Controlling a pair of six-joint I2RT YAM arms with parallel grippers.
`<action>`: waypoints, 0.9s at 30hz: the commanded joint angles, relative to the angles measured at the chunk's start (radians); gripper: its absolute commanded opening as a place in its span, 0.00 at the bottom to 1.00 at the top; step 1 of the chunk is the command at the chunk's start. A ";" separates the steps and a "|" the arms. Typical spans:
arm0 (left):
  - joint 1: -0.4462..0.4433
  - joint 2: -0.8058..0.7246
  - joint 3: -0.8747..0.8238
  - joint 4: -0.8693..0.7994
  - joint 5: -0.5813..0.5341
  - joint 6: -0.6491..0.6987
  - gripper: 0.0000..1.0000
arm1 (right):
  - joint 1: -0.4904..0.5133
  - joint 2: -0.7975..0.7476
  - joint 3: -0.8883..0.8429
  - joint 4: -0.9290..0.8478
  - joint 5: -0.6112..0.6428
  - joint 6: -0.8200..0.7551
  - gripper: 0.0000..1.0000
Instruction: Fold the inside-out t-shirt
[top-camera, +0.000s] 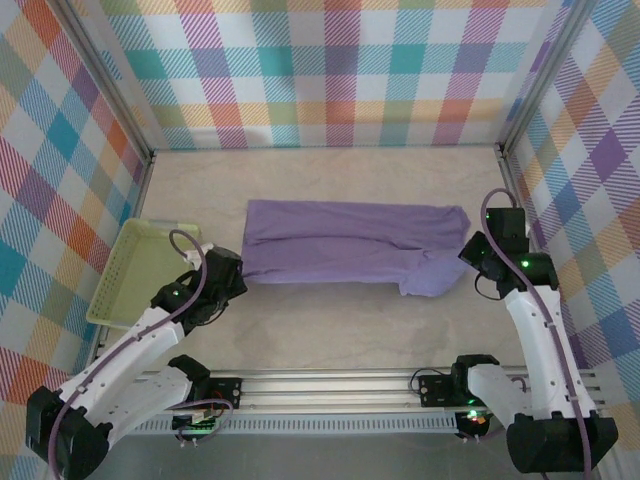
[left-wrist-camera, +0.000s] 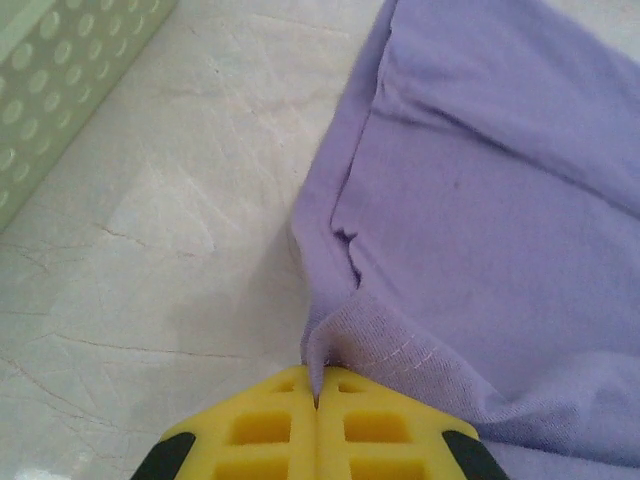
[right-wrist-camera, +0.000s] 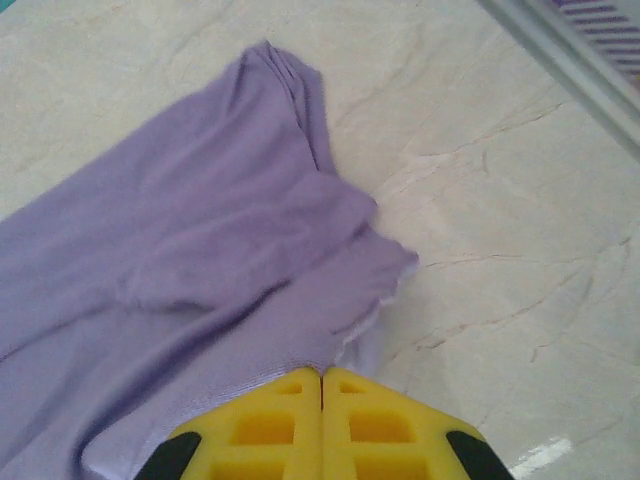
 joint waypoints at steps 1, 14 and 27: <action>0.006 0.049 0.000 -0.018 0.017 0.010 0.02 | -0.008 0.037 0.004 -0.037 0.007 -0.032 0.00; 0.171 0.548 0.297 -0.016 -0.056 0.078 0.02 | -0.012 0.697 0.262 0.189 -0.109 -0.064 0.00; 0.193 0.750 0.360 0.021 0.042 0.120 0.00 | -0.019 0.556 0.044 0.184 -0.202 -0.044 0.52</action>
